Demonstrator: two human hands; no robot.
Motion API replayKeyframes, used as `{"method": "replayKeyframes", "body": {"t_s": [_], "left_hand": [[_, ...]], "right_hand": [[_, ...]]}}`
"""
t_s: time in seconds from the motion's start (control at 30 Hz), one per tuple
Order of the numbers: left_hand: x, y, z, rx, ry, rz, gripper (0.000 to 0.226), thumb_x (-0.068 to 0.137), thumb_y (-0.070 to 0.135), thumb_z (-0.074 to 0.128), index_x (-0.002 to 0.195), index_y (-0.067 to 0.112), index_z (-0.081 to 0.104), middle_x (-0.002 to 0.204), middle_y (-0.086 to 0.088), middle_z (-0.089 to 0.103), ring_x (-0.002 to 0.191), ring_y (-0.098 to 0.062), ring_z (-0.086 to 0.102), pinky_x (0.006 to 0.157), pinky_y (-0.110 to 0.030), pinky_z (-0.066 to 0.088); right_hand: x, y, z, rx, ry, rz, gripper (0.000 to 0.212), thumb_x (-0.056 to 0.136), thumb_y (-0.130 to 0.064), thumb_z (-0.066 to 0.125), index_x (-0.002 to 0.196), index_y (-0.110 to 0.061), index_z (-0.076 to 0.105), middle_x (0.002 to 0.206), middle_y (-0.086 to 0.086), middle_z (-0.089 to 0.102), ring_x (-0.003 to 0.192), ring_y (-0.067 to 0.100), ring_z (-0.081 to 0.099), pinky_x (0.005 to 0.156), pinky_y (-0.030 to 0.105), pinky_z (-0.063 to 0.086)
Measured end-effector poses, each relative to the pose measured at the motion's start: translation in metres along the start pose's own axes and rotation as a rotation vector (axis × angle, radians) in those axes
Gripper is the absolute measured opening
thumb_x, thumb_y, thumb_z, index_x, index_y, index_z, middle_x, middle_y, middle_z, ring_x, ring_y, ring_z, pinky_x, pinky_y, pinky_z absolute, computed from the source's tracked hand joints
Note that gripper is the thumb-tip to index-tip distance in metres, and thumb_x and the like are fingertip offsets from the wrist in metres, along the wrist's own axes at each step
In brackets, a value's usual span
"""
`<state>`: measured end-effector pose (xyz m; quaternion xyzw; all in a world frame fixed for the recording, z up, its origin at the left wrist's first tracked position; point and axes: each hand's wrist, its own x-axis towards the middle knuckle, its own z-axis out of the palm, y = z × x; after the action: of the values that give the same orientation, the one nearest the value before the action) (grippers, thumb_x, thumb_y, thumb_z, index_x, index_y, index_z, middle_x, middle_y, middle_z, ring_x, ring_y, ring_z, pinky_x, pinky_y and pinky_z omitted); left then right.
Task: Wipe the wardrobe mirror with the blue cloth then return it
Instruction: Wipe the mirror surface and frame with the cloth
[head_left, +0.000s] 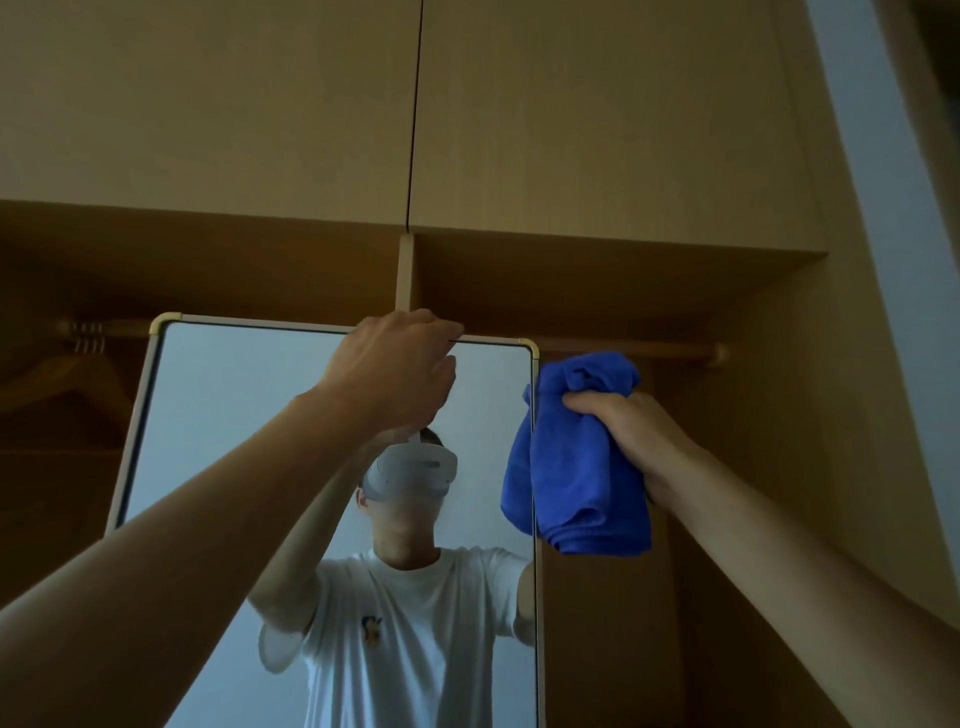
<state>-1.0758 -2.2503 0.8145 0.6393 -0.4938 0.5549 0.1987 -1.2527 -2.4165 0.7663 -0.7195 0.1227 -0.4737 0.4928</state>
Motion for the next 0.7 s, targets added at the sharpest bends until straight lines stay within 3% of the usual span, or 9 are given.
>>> {"method": "replayKeyframes", "body": {"t_s": [0.1, 0.23, 0.3, 0.4, 0.5, 0.63, 0.7], "left_hand": [[-0.007, -0.004, -0.002, -0.020, -0.002, -0.014, 0.042, 0.103, 0.034, 0.044, 0.142, 0.025, 0.056, 0.129, 0.003, 0.066, 0.114, -0.023, 0.062, 0.093, -0.039, 0.050], [-0.010, -0.002, -0.003, -0.078, -0.014, -0.004, 0.044, 0.104, 0.031, 0.044, 0.146, 0.022, 0.053, 0.137, 0.001, 0.064, 0.121, -0.023, 0.059, 0.102, -0.041, 0.045], [-0.009, -0.004, -0.003, -0.093, -0.027, -0.003, 0.044, 0.104, 0.028, 0.044, 0.147, 0.022, 0.052, 0.140, 0.002, 0.062, 0.124, -0.022, 0.057, 0.107, -0.042, 0.043], [-0.008, -0.008, -0.005, -0.087, -0.057, 0.006, 0.046, 0.104, 0.024, 0.042, 0.149, 0.026, 0.048, 0.145, 0.005, 0.057, 0.129, -0.020, 0.053, 0.113, -0.043, 0.037], [-0.009, -0.016, -0.010, -0.075, -0.061, 0.036, 0.044, 0.103, 0.028, 0.043, 0.147, 0.028, 0.049, 0.139, 0.005, 0.059, 0.122, -0.019, 0.056, 0.106, -0.042, 0.043], [-0.019, -0.051, -0.024, -0.006, 0.010, -0.042, 0.035, 0.102, 0.034, 0.043, 0.130, 0.028, 0.063, 0.104, 0.005, 0.054, 0.091, -0.015, 0.051, 0.080, -0.036, 0.042], [-0.028, -0.073, -0.032, 0.042, 0.027, -0.097, 0.032, 0.102, 0.035, 0.044, 0.123, 0.026, 0.066, 0.098, 0.005, 0.052, 0.085, -0.015, 0.048, 0.074, -0.034, 0.039]], "right_hand": [[0.004, -0.006, -0.001, -0.024, -0.001, 0.000, 0.024, 0.090, -0.025, 0.070, 0.111, -0.012, 0.068, 0.105, 0.012, 0.074, 0.094, 0.030, 0.071, 0.078, 0.039, 0.058], [0.021, -0.033, 0.005, -0.119, 0.085, -0.120, 0.025, 0.089, -0.031, 0.071, 0.108, -0.014, 0.067, 0.104, 0.009, 0.072, 0.093, 0.028, 0.069, 0.083, 0.043, 0.056], [0.029, -0.046, 0.009, -0.348, 0.139, -0.233, 0.025, 0.091, -0.036, 0.068, 0.101, -0.013, 0.067, 0.097, 0.009, 0.070, 0.089, 0.027, 0.068, 0.084, 0.044, 0.056], [0.034, -0.067, 0.013, -0.775, 0.186, -0.394, 0.025, 0.092, -0.036, 0.062, 0.083, -0.013, 0.061, 0.076, 0.005, 0.064, 0.070, 0.022, 0.063, 0.059, 0.033, 0.047], [0.034, -0.086, 0.015, -1.000, 0.166, -0.459, 0.022, 0.090, -0.033, 0.062, 0.075, -0.019, 0.053, 0.065, 0.001, 0.056, 0.057, 0.019, 0.055, 0.052, 0.029, 0.037], [0.033, -0.100, 0.023, -1.222, 0.137, -0.563, 0.015, 0.087, -0.034, 0.062, 0.079, -0.033, 0.050, 0.069, -0.003, 0.062, 0.061, 0.016, 0.060, 0.054, 0.031, 0.042], [0.033, -0.104, 0.028, -1.263, 0.120, -0.596, 0.015, 0.086, -0.039, 0.062, 0.080, -0.035, 0.050, 0.071, -0.005, 0.063, 0.063, 0.016, 0.061, 0.055, 0.031, 0.044]]}}
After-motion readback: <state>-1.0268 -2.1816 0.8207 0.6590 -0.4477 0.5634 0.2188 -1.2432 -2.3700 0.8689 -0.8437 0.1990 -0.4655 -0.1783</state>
